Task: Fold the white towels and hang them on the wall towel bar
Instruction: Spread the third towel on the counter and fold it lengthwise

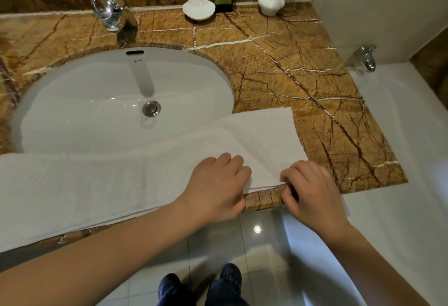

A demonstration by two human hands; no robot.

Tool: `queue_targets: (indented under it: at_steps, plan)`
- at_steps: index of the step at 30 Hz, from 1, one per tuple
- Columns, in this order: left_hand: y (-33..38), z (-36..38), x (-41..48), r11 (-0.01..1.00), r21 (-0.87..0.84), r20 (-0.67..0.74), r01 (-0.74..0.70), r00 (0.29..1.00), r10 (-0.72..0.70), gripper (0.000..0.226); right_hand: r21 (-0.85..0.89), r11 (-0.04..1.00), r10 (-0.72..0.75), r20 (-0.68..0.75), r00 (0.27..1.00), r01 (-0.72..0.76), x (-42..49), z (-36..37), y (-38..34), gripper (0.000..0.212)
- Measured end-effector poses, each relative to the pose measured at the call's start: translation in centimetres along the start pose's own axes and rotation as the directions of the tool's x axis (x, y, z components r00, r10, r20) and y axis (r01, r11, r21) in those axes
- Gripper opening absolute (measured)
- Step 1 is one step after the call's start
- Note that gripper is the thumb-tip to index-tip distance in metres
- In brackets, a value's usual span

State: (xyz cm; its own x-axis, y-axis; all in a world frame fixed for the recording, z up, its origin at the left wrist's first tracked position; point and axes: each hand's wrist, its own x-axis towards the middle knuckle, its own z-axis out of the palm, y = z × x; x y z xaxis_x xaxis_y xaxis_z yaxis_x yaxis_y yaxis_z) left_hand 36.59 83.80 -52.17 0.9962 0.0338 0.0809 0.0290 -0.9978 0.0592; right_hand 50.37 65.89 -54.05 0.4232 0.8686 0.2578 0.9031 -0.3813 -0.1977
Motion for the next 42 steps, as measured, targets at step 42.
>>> queue_targets:
  at_steps: [42]
  plan:
    - [-5.3,-0.9,-11.8,0.961,-0.065,-0.009,0.269,0.963,-0.27,0.015,0.059,0.983,-0.177,0.072,0.982,0.173,2.7,3.6,-11.1,0.02]
